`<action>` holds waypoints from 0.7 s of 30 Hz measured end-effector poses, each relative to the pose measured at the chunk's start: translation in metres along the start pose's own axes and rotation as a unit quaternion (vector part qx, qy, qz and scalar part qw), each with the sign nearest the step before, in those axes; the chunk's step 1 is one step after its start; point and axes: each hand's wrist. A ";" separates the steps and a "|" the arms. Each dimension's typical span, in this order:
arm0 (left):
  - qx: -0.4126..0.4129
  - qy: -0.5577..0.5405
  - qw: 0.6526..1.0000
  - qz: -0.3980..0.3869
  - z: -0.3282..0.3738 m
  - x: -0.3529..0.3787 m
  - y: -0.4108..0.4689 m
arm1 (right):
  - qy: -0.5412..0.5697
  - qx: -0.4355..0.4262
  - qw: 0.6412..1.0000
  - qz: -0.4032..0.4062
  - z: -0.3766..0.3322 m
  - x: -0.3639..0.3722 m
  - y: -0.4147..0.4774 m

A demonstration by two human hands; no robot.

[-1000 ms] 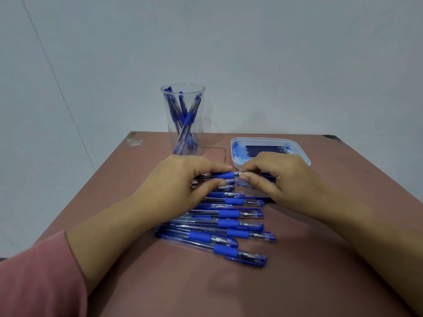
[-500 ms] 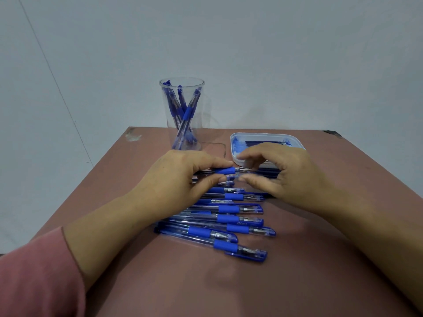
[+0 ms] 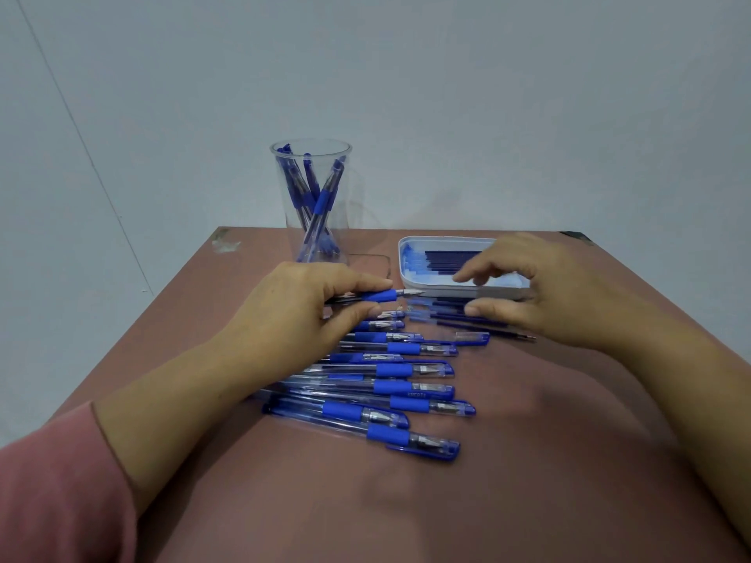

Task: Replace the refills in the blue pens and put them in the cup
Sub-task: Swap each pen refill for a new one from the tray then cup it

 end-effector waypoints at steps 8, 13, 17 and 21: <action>-0.005 0.007 1.000 -0.012 -0.002 0.001 -0.001 | -0.027 0.049 0.986 -0.157 0.013 0.008 -0.005; -0.006 0.003 1.000 -0.019 -0.002 0.001 -0.001 | -0.033 0.048 0.983 -0.172 0.015 0.016 -0.004; -0.010 -0.002 1.000 -0.017 -0.003 0.002 -0.001 | -0.003 0.053 0.992 -0.113 0.013 0.016 -0.003; -0.006 0.001 1.000 -0.018 -0.004 0.002 -0.001 | 0.052 0.016 0.999 -0.002 0.003 0.012 0.000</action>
Point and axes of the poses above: each hand's wrist, its own y-axis towards the middle knuckle, its own x-axis out of the palm, z = x × y, and after that the axes turned 2 degrees about z, right-handed
